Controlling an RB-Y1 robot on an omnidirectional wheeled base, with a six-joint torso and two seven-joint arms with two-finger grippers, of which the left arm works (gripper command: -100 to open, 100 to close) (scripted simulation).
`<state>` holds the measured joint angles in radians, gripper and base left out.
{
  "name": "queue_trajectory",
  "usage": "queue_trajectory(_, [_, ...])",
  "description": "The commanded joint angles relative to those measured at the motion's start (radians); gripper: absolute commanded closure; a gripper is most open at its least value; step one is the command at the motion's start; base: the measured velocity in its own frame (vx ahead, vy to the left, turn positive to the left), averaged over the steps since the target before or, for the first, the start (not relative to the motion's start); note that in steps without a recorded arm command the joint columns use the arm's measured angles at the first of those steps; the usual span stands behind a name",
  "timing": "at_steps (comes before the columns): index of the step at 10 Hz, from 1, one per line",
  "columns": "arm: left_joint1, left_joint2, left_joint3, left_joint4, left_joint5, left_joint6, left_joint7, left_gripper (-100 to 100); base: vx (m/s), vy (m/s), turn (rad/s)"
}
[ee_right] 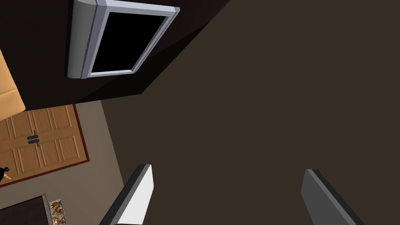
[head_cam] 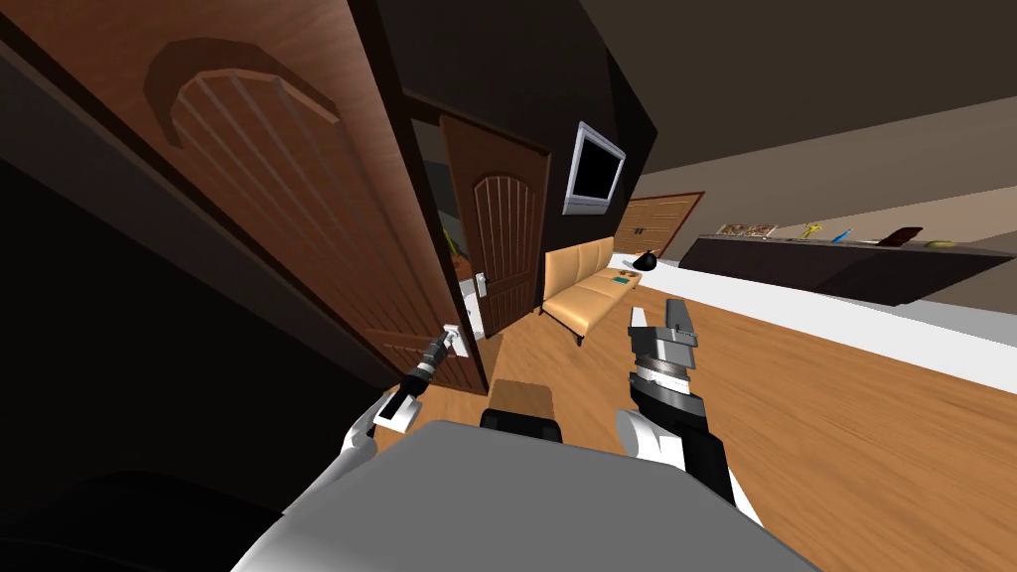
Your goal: Pull the door open
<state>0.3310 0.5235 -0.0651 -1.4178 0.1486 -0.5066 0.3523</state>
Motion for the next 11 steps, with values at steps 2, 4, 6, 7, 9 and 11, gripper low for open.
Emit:
queue_trajectory(2, [0.025, 0.027, -0.019, -0.008, 0.002, -0.036, 0.023, 100, -0.185, 0.078, -0.119])
queue_trajectory(4, [0.045, 0.046, -0.022, 0.004, 0.001, -0.068, 0.033, 100, -0.091, 0.036, -0.039])
queue_trajectory(6, [0.065, 0.070, -0.029, 0.012, 0.001, -0.108, 0.048, 100, -0.122, 0.046, -0.076])
queue_trajectory(7, [0.076, 0.084, -0.034, 0.016, 0.001, -0.131, 0.058, 100, -0.093, 0.034, -0.045])
queue_trajectory(9, [0.101, 0.113, -0.043, 0.025, 0.002, -0.180, 0.077, 100, -0.102, 0.039, -0.060])
queue_trajectory(11, [0.125, 0.143, -0.052, 0.035, 0.002, -0.229, 0.096, 100, -0.097, 0.037, -0.046])
